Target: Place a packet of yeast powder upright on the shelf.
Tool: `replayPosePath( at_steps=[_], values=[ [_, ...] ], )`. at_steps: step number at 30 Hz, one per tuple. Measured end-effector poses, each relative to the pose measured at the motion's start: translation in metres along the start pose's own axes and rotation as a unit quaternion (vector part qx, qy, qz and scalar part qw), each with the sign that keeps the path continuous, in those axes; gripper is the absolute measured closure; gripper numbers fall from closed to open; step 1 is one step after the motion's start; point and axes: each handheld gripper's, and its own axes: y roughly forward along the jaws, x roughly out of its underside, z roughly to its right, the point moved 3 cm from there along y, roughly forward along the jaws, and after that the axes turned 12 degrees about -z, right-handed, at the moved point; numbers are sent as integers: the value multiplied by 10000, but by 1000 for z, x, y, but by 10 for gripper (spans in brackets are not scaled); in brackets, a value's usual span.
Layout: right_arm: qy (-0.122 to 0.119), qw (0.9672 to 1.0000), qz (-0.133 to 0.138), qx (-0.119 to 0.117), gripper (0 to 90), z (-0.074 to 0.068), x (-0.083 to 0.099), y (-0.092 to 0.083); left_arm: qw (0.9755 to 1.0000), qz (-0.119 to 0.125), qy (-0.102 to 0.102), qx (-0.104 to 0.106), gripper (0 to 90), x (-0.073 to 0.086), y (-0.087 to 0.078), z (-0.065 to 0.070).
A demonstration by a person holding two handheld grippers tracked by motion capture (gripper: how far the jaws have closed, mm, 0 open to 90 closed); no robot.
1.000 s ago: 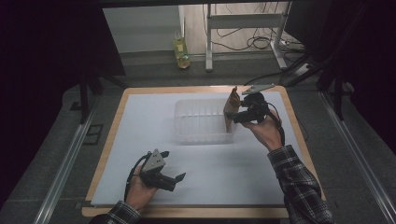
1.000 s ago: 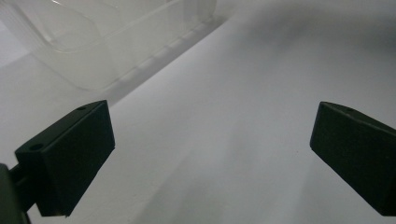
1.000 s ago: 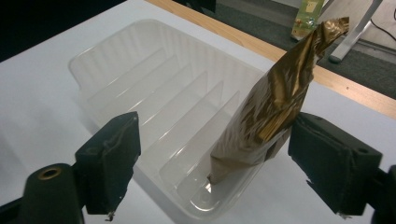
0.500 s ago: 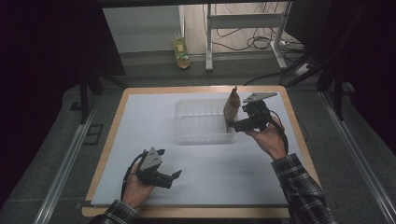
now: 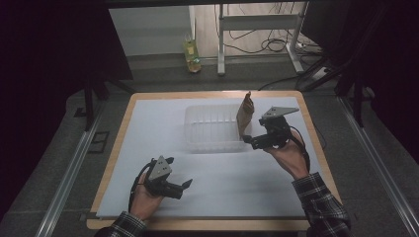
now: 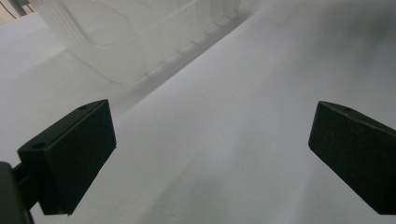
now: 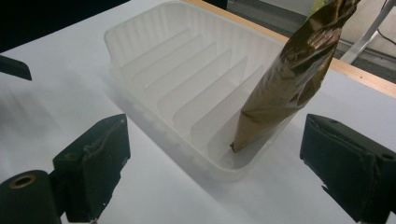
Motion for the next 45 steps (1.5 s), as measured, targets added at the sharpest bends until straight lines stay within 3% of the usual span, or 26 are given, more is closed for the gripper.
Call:
replayPosePath(
  at_steps=[12, 17, 28, 35, 45],
  values=[
    [-198, 9997, -34, 105, 56, -9, 22, 0, 10000, -7, 4, -81, 7, 0, 0, 1],
    [-196, 9996, -99, 199, 19, -10, 33, 4, 10000, -15, 14, -97, 8, 0, 0, 1],
    [-194, 9995, -196, 167, 2, -12, 53, 4, 9999, -9, 31, -105, 9, 0, 0, 1],
    [-176, 9989, -265, 348, 0, -14, 70, 3, 9998, -22, 119, -147, 21, -1, 0, 3],
    [-156, 9993, -167, 291, 0, -18, 82, -5, 9998, 9, 91, -173, 21, -1, -2, 2]
  ],
)
